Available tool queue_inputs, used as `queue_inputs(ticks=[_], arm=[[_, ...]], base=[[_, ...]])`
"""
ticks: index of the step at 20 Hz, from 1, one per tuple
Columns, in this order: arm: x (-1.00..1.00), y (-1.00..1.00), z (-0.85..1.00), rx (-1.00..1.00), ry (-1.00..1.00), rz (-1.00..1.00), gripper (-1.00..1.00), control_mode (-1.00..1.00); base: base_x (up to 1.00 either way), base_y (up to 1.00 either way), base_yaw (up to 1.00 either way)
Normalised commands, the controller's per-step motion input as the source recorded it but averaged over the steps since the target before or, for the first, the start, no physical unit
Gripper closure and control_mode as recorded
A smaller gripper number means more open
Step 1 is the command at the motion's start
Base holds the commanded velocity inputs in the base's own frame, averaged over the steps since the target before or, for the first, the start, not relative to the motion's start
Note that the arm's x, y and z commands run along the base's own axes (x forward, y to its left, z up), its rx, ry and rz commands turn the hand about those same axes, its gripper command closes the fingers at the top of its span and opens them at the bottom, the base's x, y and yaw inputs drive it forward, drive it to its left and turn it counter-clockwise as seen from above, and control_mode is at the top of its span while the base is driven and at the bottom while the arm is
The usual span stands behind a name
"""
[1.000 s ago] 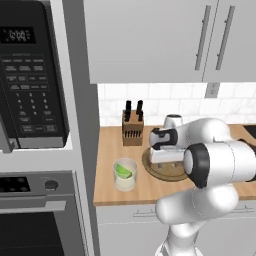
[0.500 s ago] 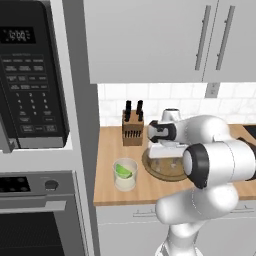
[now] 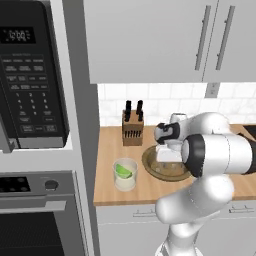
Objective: Grab a lemon wedge from the fridge and one ice cube from the ice bowl, and put them in the glass of lemonade.
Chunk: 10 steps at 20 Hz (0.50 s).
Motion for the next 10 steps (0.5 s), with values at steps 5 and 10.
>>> queue_inputs(ticks=[5,10], arm=[[0.16,0.03,-0.48,0.0,0.12,0.0,-1.0,-1.0],[-0.03,0.19,0.01,0.0,-0.12,0.04,-1.0,-1.0]], base=[[0.0,0.0,0.0],[0.0,0.0,0.0]])
